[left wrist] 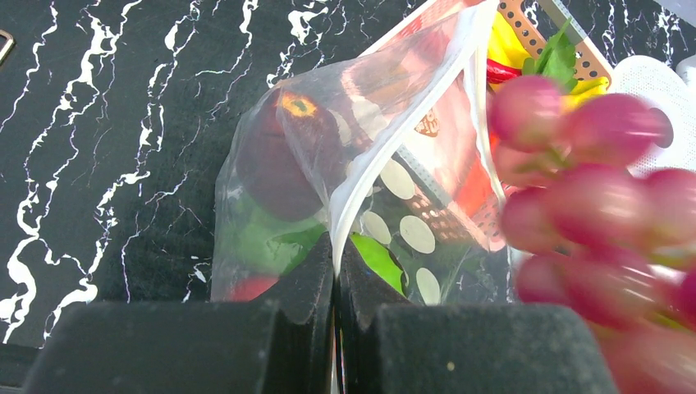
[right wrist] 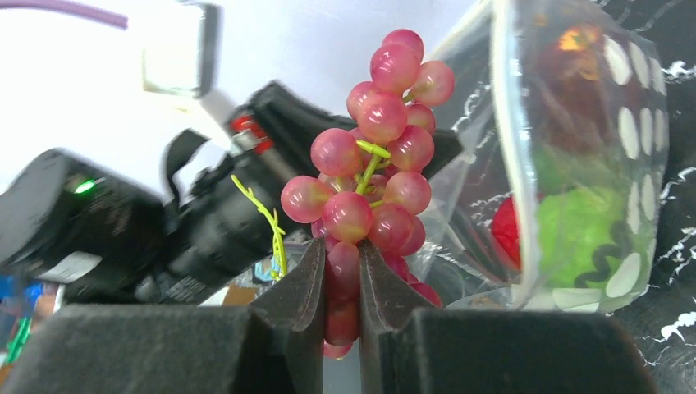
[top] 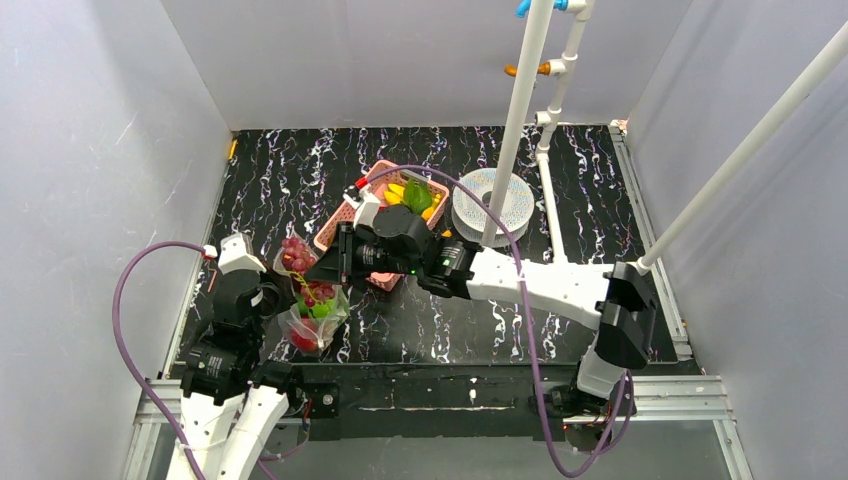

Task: Place the food in the zip-top bag and seal the zipper
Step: Place the fake fruit in the zipper food storage bag.

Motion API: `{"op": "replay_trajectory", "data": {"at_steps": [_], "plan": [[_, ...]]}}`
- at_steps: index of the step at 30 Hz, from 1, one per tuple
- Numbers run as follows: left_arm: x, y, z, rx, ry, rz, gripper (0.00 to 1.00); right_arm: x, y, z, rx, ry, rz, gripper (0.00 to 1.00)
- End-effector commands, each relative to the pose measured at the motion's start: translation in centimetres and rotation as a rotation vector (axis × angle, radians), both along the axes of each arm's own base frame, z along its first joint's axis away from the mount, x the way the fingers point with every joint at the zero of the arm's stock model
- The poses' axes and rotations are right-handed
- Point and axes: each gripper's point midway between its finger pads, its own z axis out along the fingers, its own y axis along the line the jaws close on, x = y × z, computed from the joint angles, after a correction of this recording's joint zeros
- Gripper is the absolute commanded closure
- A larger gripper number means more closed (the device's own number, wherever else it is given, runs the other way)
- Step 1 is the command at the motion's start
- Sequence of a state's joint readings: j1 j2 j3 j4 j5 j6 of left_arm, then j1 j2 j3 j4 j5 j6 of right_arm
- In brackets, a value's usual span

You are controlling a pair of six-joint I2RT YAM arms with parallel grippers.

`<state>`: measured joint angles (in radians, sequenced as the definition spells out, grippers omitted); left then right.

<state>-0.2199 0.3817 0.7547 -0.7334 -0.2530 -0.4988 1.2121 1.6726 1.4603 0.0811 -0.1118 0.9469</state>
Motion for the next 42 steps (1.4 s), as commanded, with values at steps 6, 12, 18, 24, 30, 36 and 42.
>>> {"op": "replay_trajectory", "data": {"at_steps": [6,12,18,24,30,36,42], "plan": [[0.1,0.4,0.4,0.008,-0.017,0.023,1.0,2.6,1.9,-1.9,-0.025,0.066,-0.123,0.96],[0.1,0.4,0.4,0.009,-0.016,0.023,1.0,3.2,2.5,-3.5,-0.065,0.087,-0.113,0.81],[0.1,0.5,0.3,0.011,-0.013,0.026,1.0,3.3,2.7,-3.3,-0.078,0.016,-0.079,0.51],[0.0,0.6,0.3,0.014,-0.012,0.033,1.0,3.3,2.1,-2.6,-0.093,-0.074,-0.062,0.32],[-0.1,0.9,0.4,0.019,-0.012,0.046,1.0,3.3,1.1,-1.9,-0.118,-0.163,-0.045,0.29],[-0.2,1.1,0.4,0.022,-0.01,0.054,1.0,3.6,-0.6,1.0,-0.141,-0.378,-0.014,0.28],[-0.2,1.2,0.3,0.025,-0.007,0.06,1.0,6.9,-4.2,3.0,-0.256,-0.604,-0.147,0.24]]}}
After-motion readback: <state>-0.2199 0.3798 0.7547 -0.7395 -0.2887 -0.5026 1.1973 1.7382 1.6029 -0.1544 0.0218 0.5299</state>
